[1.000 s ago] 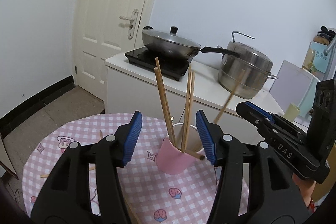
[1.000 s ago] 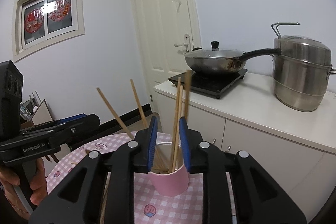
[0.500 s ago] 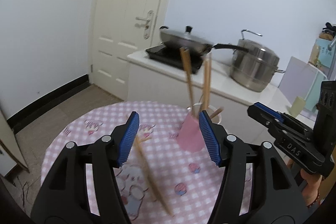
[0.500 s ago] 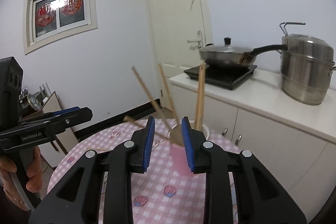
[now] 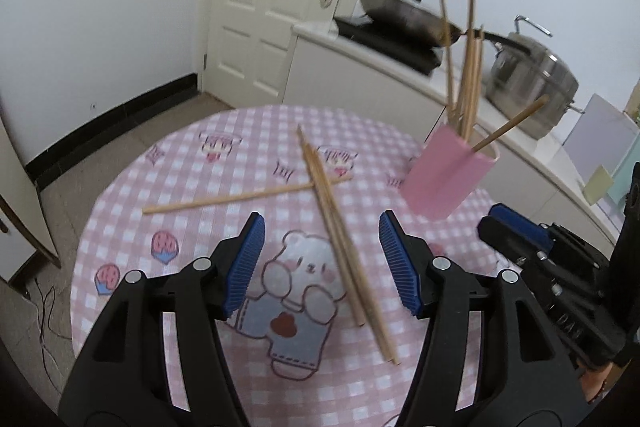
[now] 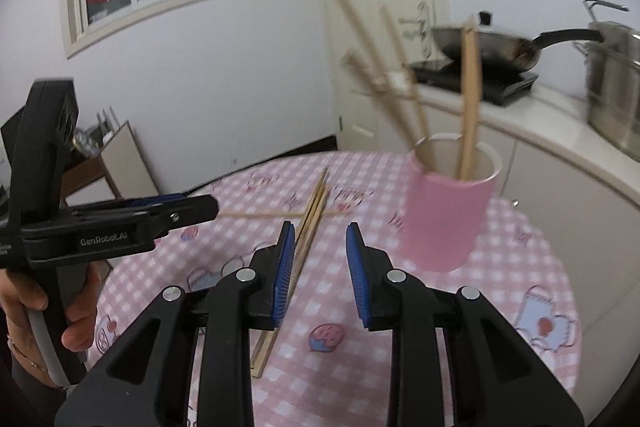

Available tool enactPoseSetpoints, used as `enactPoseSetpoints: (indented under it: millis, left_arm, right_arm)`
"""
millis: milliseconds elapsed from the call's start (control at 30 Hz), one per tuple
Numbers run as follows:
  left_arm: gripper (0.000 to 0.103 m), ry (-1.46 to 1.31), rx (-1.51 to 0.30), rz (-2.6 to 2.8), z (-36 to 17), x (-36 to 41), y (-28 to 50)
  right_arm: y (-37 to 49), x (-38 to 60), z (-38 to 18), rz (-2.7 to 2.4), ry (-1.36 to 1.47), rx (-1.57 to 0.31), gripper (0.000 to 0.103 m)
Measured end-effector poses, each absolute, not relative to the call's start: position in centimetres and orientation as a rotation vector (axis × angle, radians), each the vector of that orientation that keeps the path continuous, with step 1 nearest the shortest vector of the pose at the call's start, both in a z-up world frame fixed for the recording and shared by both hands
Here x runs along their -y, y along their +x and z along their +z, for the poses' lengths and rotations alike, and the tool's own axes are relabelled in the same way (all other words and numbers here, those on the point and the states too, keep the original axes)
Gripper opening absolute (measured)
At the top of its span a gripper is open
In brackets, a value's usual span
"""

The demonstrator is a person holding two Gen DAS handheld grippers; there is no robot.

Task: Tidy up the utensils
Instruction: 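Lower both open tools down to the remaining chopsticks on the table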

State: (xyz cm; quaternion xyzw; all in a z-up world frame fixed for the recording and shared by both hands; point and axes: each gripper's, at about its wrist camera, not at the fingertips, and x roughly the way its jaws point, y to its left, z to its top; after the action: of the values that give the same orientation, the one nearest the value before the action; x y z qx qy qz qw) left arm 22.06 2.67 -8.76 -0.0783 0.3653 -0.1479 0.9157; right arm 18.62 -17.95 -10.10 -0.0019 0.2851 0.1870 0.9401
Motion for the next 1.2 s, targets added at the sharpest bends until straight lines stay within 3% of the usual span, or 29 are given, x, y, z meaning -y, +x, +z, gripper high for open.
enactPoseSetpoints:
  millis: [667, 1200]
  left_arm:
    - [0.059, -0.201, -0.907, -0.242, -12.4, -4.0, 28.6]
    - [0.059, -0.207, -0.935, -0.224, -13.5, -4.3, 31.5]
  right_arm:
    - [28.0, 12.2, -14.9, 0.310, -0.202, -0.781, 0.025]
    - [31.3, 12.8, -16.0, 0.309, -0.154, -0.842, 0.025]
